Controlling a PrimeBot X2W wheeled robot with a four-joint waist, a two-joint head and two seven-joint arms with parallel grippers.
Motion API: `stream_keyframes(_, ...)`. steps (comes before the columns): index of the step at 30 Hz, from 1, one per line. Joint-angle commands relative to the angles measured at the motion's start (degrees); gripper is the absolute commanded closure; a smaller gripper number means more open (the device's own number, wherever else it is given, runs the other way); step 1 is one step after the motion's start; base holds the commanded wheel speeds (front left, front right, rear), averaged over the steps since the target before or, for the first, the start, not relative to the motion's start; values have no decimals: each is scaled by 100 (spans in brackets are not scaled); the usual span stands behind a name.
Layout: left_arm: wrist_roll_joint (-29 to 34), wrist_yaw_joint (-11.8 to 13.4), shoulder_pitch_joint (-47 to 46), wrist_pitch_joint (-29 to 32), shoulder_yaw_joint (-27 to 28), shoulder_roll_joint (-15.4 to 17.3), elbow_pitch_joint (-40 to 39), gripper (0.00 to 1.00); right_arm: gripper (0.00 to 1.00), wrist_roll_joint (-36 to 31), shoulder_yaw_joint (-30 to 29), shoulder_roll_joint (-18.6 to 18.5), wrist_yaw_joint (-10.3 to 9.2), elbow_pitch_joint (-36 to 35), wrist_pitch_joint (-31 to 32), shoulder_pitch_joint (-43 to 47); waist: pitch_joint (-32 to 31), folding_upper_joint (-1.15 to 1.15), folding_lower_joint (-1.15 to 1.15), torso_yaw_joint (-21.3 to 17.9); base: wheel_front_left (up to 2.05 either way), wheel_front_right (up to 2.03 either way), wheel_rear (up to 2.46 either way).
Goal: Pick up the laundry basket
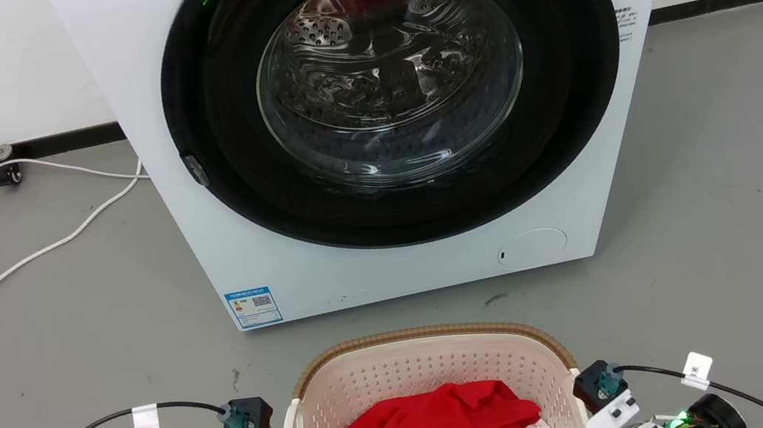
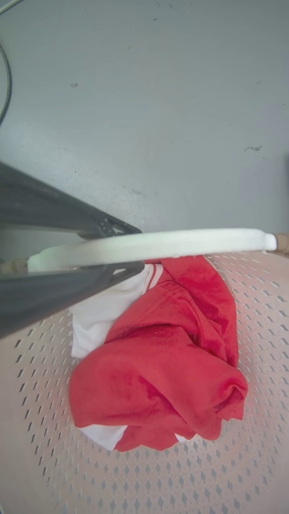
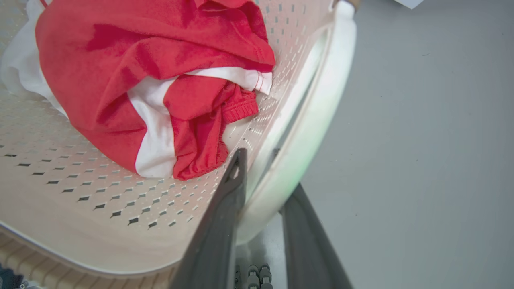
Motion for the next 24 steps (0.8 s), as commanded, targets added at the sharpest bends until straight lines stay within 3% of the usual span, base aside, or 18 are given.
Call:
stream_keyframes(1, -40, -6, 11, -35, -38, 45, -26, 100, 100, 9, 73, -6, 20, -5, -33, -11, -2, -1, 0, 1, 0, 0, 0)
stream_keyframes(24, -302, 0, -59, -118, -311, 100, -6, 100, 100, 442, 530, 5, 20, 94, -159, -150, 26, -1, 0, -4, 0, 0, 0)
